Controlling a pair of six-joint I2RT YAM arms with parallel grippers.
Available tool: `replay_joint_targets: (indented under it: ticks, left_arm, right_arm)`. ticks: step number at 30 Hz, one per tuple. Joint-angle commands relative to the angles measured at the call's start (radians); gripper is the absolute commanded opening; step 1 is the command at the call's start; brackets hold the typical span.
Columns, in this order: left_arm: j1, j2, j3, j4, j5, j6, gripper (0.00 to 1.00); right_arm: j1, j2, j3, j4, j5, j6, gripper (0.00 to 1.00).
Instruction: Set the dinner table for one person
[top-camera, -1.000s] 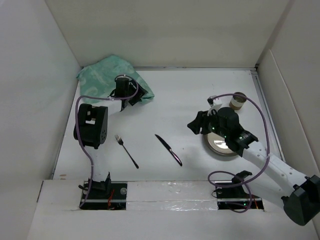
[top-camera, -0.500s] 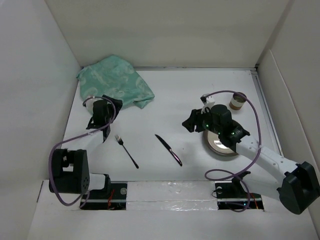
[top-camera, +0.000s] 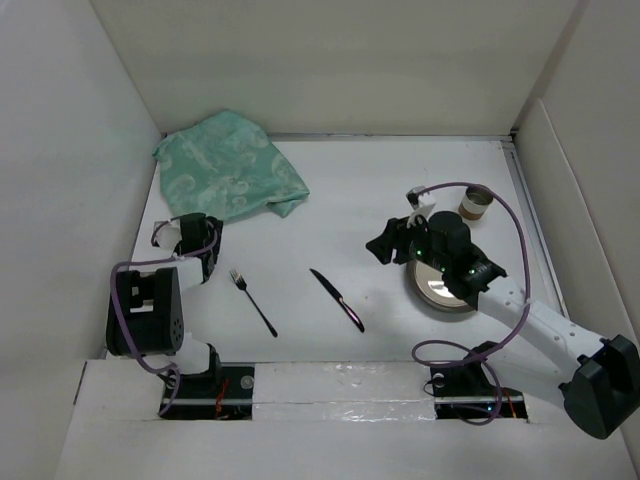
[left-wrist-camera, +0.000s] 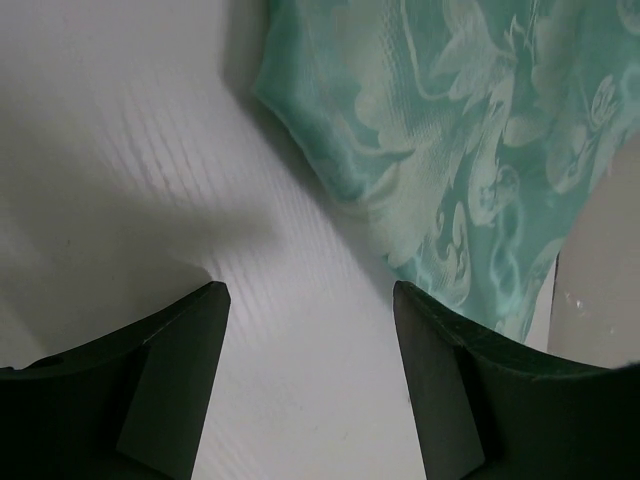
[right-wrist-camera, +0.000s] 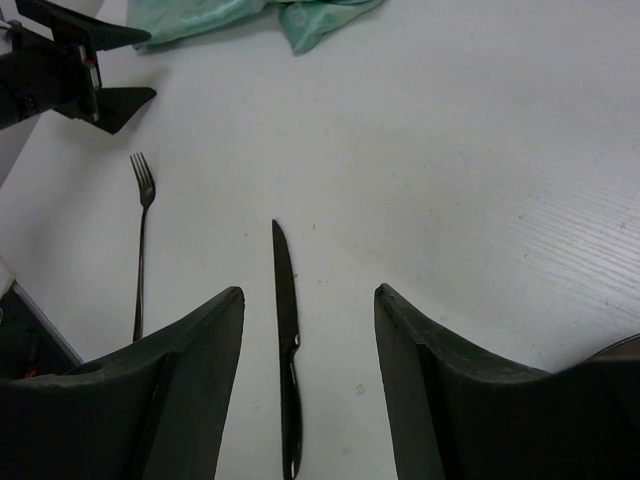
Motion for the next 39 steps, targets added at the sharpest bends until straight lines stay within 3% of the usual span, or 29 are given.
replay_joint_targets:
  ticks: [1,7,14,16,17,18,19,20,21,22,24,26,29,30,32,35,37,38,39]
  left_arm:
    - [0.047,0.050,0.050,0.007,-0.031,-0.043,0.64]
    - [0.057,0.122,0.139,-0.060,-0.062,-0.052,0.63]
    - [0.057,0.195,0.165,-0.056,-0.041,-0.093,0.53]
    - [0.057,0.197,0.182,-0.059,-0.061,-0.083,0.41]
    - [0.057,0.194,0.186,-0.059,-0.066,-0.063,0.29]
    - [0.057,0.191,0.197,-0.059,-0.071,-0.055,0.26]
    - [0.057,0.182,0.203,-0.060,-0.072,-0.043,0.22]
    - [0.057,0.176,0.209,-0.060,-0.074,-0.027,0.09]
    - [0.057,0.171,0.235,-0.072,-0.081,0.005,0.05]
    - [0.057,0.163,0.249,-0.083,-0.087,0.019,0.03]
    - [0.057,0.145,0.299,-0.130,-0.115,0.077,0.00]
    - [0.057,0.139,0.312,-0.141,-0.126,0.088,0.00]
    - [0.066,0.123,0.315,-0.135,-0.126,0.134,0.00]
    - [0.066,0.120,0.312,-0.134,-0.124,0.144,0.00]
    - [0.066,0.123,0.312,-0.131,-0.106,0.151,0.00]
    - [0.066,0.134,0.285,-0.141,-0.057,0.120,0.00]
    - [0.066,0.131,0.269,-0.149,-0.046,0.111,0.13]
    - [0.066,0.131,0.252,-0.148,-0.039,0.112,0.26]
    - [0.066,0.126,0.240,-0.148,-0.037,0.114,0.32]
  right_arm:
    - [0.009,0.004,-0.007,0.059,-0.005,0.000,0.60]
    - [0.019,0.019,-0.007,0.071,-0.015,0.009,0.60]
    - [0.019,0.056,0.015,0.105,0.015,0.022,0.60]
    - [0.019,0.103,0.032,0.122,0.017,0.031,0.58]
    - [0.019,0.122,0.038,0.131,0.017,0.034,0.54]
    - [0.019,0.145,0.043,0.142,0.017,0.046,0.50]
    - [0.019,0.194,0.059,0.171,0.017,0.054,0.27]
    - [0.019,0.224,0.070,0.192,0.011,0.061,0.13]
    - [0.019,0.261,0.084,0.214,0.005,0.078,0.04]
    - [0.019,0.301,0.101,0.249,-0.015,0.085,0.00]
    - [0.029,0.477,0.197,0.315,-0.044,0.124,0.00]
    - [0.052,0.556,0.248,0.329,-0.040,0.153,0.00]
    - [0.098,0.709,0.367,0.369,0.006,0.201,0.35]
    - [0.110,0.749,0.403,0.375,0.047,0.213,0.52]
    - [0.132,0.880,0.533,0.351,0.080,0.242,0.59]
    - [0.154,1.005,0.665,0.285,0.144,0.291,0.61]
    - [0.166,1.093,0.756,0.254,0.175,0.318,0.62]
    - [0.175,1.114,0.780,0.249,0.175,0.336,0.62]
    - [0.175,1.149,0.818,0.242,0.175,0.342,0.61]
